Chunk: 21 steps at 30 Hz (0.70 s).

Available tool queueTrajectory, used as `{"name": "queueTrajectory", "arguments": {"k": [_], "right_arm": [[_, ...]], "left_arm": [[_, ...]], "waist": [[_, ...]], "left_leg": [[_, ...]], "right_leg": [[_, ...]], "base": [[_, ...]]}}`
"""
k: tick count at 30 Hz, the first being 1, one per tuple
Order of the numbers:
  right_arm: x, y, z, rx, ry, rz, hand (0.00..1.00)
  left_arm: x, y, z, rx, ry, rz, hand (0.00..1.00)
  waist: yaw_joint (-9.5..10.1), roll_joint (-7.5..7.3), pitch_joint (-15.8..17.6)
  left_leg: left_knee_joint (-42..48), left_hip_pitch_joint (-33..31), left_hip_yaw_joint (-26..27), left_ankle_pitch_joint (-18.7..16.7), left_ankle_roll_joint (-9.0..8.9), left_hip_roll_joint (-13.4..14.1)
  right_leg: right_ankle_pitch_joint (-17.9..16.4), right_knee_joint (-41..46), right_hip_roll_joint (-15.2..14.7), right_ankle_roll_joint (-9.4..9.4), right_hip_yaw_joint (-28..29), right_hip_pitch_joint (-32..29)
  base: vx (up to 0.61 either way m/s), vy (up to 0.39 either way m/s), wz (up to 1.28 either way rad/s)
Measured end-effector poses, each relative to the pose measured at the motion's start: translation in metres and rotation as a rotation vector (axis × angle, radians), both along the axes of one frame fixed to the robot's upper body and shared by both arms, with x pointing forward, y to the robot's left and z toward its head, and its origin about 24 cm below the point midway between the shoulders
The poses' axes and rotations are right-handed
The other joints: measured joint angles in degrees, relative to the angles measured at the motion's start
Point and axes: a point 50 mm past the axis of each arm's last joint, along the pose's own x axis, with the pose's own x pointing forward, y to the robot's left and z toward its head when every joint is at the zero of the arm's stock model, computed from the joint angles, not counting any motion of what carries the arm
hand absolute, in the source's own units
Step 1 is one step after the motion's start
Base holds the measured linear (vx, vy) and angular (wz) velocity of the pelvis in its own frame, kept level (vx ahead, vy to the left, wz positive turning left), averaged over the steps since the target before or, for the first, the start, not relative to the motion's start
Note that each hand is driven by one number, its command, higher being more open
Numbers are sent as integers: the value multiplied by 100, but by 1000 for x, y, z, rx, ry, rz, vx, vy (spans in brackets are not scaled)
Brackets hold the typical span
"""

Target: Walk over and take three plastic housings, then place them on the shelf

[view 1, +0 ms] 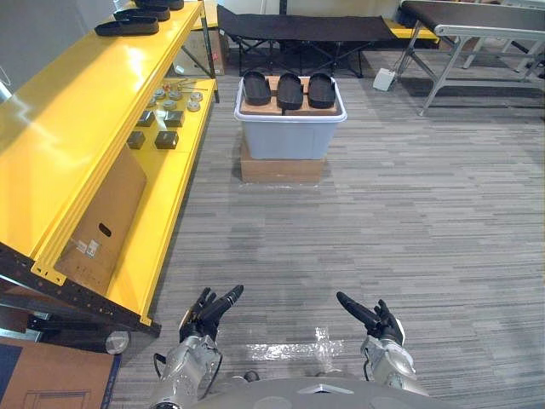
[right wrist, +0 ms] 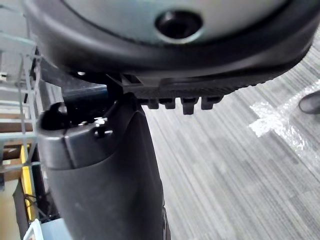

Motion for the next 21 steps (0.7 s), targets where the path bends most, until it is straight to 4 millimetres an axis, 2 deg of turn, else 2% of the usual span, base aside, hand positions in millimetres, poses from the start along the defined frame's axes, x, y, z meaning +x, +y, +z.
{"name": "queueTrajectory", "arguments": {"k": [1,2,4,5,6,7,8,9,11,12,13,14,15,16,17,18,19,20,21], "right_arm": [[-1,0,0,1,3,-1,100],[-3,3,-1,8,5,1,100],[-8,8,-4,26,14,14,100],[-6,10,-3,38,1,25,100],[-3,12,0,36,-16,35,100],[-3,13,0,38,-24,36,100],[-2,14,2,39,-32,42,100],[-4,14,2,35,-33,53,100],[-9,14,0,32,-17,58,100],[-9,14,0,31,-16,68,100],[-7,12,1,22,-20,100,100],[-7,11,1,14,-17,124,100],[-7,7,1,-3,-13,167,100],[-1,4,2,-18,-11,193,100],[1,1,3,-26,-15,200,100],[2,-1,3,-43,-14,210,100],[2,-4,3,-56,-10,216,100],[2,-6,4,-61,-12,216,100],[7,-7,6,-68,-23,217,100]], "left_arm": [[0,-1,0,-4,-6,-11,100],[1,-1,1,-2,-12,-22,100],[0,-1,1,-4,-3,-19,100],[3,2,2,4,-11,-21,100],[5,3,4,8,-20,-22,100],[6,3,4,9,-24,-23,100],[7,4,6,9,-33,-26,100],[8,8,7,17,-41,-34,100],[8,7,7,11,-39,-40,100],[8,6,7,4,-44,-37,100],[7,5,5,-4,-37,-26,100],[5,5,4,-9,-29,-17,100],[4,5,2,-35,-23,18,100],[6,0,2,-70,-27,41,100],[5,-3,1,-82,-25,46,100],[3,-11,-1,-105,-15,53,100],[0,-18,-3,-125,-5,57,100],[0,-22,-3,-135,-4,57,100],[1,-27,-3,-150,-11,58,100]], "waist": [[-3,-36,40],[-43,-14,151],[-55,-1,231],[-98,-3,262],[-134,21,319],[-144,22,328],[-142,-39,341],[-136,-152,378],[-123,-229,360],[-116,-198,339],[-103,-9,299],[-105,71,242],[-84,188,163],[-41,333,161],[17,403,203],[37,376,286],[48,395,289],[66,399,286],[110,401,287]], "left_leg": [[-3,7,2,2,8,18],[28,135,-15,46,99,92],[60,212,-14,49,103,242],[104,199,-11,35,78,388],[139,204,-4,-3,0,542],[149,206,-1,-17,-29,605],[202,211,47,-89,-156,670],[335,255,86,-189,-297,687],[647,291,87,-440,-474,789],[1122,192,80,-782,-648,993],[1525,136,105,-1078,-817,1336],[1643,143,116,-1149,-835,1489],[2452,-65,85,-1243,-751,1778],[3768,-666,77,-951,-457,2187],[4320,-928,34,-883,-451,2334],[4782,-1183,-79,-972,-607,2335],[4665,-1308,-85,-1058,-748,2142],[4465,-1363,-61,-1066,-760,2024],[3876,-1489,-24,-1061,-760,1735]], "right_leg": [[50,534,-81,68,77,-278],[24,1000,-151,48,70,-464],[-33,590,-4,-5,60,-417],[36,16,165,53,75,-421],[171,-632,330,250,94,-424],[262,-942,384,365,116,-440],[496,-1318,394,389,237,-515],[642,-1423,329,336,322,-508],[688,-1418,284,146,454,-438],[570,-1154,350,-50,438,-410],[502,-741,550,-222,373,-486],[472,-640,667,-269,361,-503],[348,-554,888,-455,315,-476],[281,-752,1104,-543,299,-267],[284,-946,1201,-553,300,-67],[330,-1225,1274,-620,283,320],[372,-1378,1271,-720,232,658],[367,-1468,1271,-728,224,787],[363,-1658,1269,-733,234,985]], "base": [[-63,-1,8],[-52,-13,11],[-14,-51,4],[32,-96,-9],[41,-90,-12],[70,-82,-19],[123,-151,-16],[170,-200,-13],[199,-226,-1],[293,-338,-11],[322,-364,-16],[356,-361,-9],[460,-411,-7],[474,-383,-11],[414,-307,-19],[454,-254,-1],[444,-235,7],[502,-225,6],[312,-96,-4]]}}
